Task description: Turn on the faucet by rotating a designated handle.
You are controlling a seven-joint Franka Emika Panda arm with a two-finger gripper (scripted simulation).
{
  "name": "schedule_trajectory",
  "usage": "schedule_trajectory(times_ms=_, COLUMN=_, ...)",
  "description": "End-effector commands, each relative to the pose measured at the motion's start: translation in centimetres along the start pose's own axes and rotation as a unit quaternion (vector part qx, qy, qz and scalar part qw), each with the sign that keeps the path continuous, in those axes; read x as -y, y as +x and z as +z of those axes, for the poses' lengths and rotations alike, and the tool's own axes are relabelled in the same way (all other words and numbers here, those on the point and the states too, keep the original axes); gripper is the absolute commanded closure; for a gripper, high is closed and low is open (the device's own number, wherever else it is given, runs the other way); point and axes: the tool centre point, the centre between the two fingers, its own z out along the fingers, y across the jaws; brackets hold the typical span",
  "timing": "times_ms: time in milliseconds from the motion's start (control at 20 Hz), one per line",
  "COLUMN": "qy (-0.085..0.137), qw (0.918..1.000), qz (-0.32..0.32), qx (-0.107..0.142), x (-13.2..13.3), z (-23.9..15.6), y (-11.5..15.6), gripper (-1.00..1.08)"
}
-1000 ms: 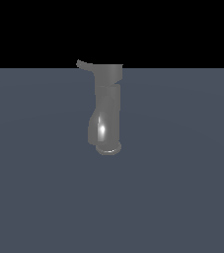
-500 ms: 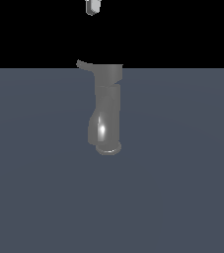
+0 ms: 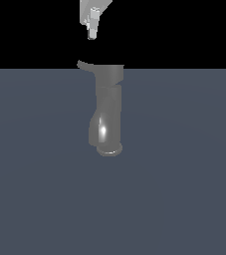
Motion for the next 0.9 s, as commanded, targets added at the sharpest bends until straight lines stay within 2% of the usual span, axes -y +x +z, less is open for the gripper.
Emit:
schedule_trajectory(times_ms=0, qy=0.000, qw=0.9994, qz=0.033, qx=-0.006, x=1.2, z=1.0, y=0.2, gripper=1.08)
schedule_trajectory(times_ms=450, qy=0.003, qw=0.9898, qz=0.139, qx=-0.032, x=4.9, z=4.3, y=0.6, gripper=1.08)
schedule_trajectory(times_ms=850, qy=0.008, qw=0.9800, qz=0.192, qx=-0.049, x=6.7, z=6.1, y=0.8, gripper=1.08)
